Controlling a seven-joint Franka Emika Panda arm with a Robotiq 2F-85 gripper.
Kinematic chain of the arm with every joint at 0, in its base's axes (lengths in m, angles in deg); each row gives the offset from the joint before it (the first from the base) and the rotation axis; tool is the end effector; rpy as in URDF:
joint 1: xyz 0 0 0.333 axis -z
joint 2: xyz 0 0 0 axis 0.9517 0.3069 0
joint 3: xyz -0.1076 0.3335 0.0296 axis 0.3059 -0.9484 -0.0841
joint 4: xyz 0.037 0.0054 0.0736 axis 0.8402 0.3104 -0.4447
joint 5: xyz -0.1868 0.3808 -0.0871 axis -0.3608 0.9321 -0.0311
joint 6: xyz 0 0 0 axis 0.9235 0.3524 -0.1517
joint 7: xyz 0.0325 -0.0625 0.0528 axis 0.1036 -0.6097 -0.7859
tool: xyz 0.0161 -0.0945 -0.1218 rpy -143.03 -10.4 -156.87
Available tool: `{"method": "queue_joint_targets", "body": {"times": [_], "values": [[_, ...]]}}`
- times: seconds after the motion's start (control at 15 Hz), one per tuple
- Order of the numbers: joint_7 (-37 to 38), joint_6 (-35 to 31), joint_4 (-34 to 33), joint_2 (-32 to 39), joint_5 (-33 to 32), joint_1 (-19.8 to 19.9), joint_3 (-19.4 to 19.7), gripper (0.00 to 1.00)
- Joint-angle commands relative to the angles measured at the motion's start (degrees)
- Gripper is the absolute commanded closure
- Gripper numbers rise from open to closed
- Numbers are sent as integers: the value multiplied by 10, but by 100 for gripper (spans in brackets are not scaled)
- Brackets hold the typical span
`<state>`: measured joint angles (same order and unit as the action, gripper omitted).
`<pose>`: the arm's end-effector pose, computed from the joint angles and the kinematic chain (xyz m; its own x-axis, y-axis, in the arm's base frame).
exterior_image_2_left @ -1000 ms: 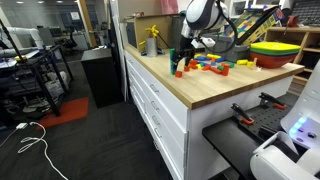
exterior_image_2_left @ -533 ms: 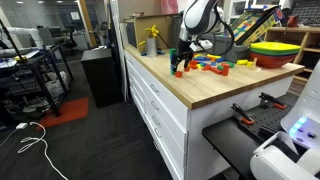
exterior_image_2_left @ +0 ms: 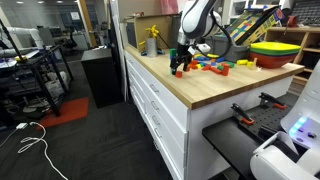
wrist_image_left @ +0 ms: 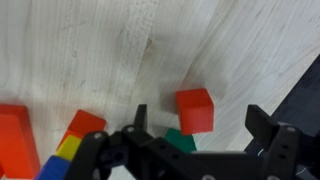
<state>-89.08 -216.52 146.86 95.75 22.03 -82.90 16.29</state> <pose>0.5117 0.1961 0.2046 0.9296 0.3036 0.2091 0.3228 -0.9443 -0.0638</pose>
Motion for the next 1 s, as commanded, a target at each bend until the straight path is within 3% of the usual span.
{"method": "queue_joint_targets", "body": {"times": [0.0, 0.53, 0.6, 0.93], "values": [[17, -4, -13, 12, -13, -1, 1, 27], [18, -5, -1, 0, 12, 4, -9, 88], [21, -4, 7, -9, 18, 3, -11, 92], [59, 15, 47, -64, 40, 0, -20, 92]]}}
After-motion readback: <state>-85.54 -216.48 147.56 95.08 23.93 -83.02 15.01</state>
